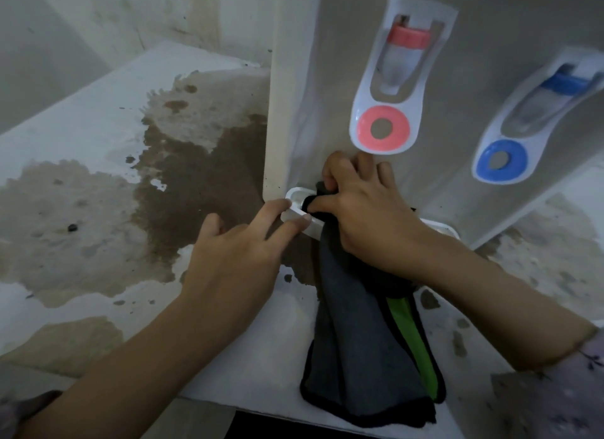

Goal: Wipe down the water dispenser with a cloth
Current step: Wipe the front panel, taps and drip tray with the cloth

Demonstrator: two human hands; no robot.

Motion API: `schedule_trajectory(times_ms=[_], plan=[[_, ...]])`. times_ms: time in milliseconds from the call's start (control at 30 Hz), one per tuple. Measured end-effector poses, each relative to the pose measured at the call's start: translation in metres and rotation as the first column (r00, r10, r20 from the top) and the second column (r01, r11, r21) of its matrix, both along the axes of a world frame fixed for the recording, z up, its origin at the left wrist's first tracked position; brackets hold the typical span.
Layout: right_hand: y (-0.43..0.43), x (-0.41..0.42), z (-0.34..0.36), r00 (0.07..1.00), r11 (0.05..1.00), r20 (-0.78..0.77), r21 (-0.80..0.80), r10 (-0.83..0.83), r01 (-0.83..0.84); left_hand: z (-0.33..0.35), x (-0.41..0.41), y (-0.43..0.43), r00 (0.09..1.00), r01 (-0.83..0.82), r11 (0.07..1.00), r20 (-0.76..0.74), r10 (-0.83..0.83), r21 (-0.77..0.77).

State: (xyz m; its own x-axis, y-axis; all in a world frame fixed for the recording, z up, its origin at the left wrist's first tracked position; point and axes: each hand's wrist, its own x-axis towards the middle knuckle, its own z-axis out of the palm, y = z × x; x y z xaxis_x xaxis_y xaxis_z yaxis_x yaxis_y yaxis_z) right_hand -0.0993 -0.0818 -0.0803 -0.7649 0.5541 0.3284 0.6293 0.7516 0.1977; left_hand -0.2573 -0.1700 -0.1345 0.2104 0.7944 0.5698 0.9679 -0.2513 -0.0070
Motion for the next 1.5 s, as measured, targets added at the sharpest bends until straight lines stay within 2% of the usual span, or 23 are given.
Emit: schedule_trajectory(times_ms=[100, 167, 233, 333, 433, 633, 933, 1233, 1333, 1500], plan=[[0.001, 0.001, -0.008, 0.978, 0.998, -0.206, -0.067, -0.011, -0.003, 0.0, -0.001, 0.0, 1.0, -0.012, 1.0, -0.021, 0.012, 0.01], [-0.001, 0.003, -0.011, 0.931, 0.99, -0.363, -0.142, -0.028, -0.025, 0.0, -0.002, 0.0, 1.0, -0.021, 1.0, -0.021, 0.021, 0.011], [-0.004, 0.012, -0.009, 0.902, 0.984, -0.427, -0.179, -0.068, -0.011, -0.001, -0.002, 0.0, 1.0, -0.019, 1.0, -0.013, 0.02, 0.002], [-0.006, 0.034, -0.005, 0.905, 0.99, -0.402, -0.09, -0.139, 0.112, 0.001, 0.0, 0.0, 1.0, -0.012, 0.999, 0.013, 0.013, -0.035], [-0.007, 0.048, -0.003, 0.909, 0.98, -0.366, -0.064, -0.199, 0.189, 0.006, 0.003, 0.0, 1.0, -0.011, 0.997, 0.021, 0.012, -0.07], [-0.004, 0.039, -0.007, 0.983, 0.99, -0.173, 0.121, -0.055, 0.077, 0.011, 0.004, 0.0, 1.0, -0.021, 0.991, 0.019, 0.024, -0.135], [-0.001, 0.021, -0.001, 0.995, 0.98, 0.044, 0.18, -0.092, 0.083, 0.011, 0.003, 0.0, 1.0, 0.001, 0.995, 0.011, 0.001, -0.096], [-0.003, 0.013, 0.004, 0.999, 0.999, 0.026, -0.012, -0.03, 0.03, 0.009, 0.006, 0.0, 0.999, 0.003, 1.0, -0.042, -0.004, -0.027], [-0.004, 0.015, -0.002, 0.997, 0.993, -0.067, -0.115, -0.039, 0.031, 0.007, 0.004, 0.0, 0.999, 0.006, 1.0, -0.054, -0.005, 0.009], [-0.003, 0.015, -0.011, 0.975, 0.987, -0.208, -0.155, -0.075, 0.043, 0.003, 0.002, 0.0, 0.997, -0.003, 1.0, -0.078, 0.005, 0.031]])
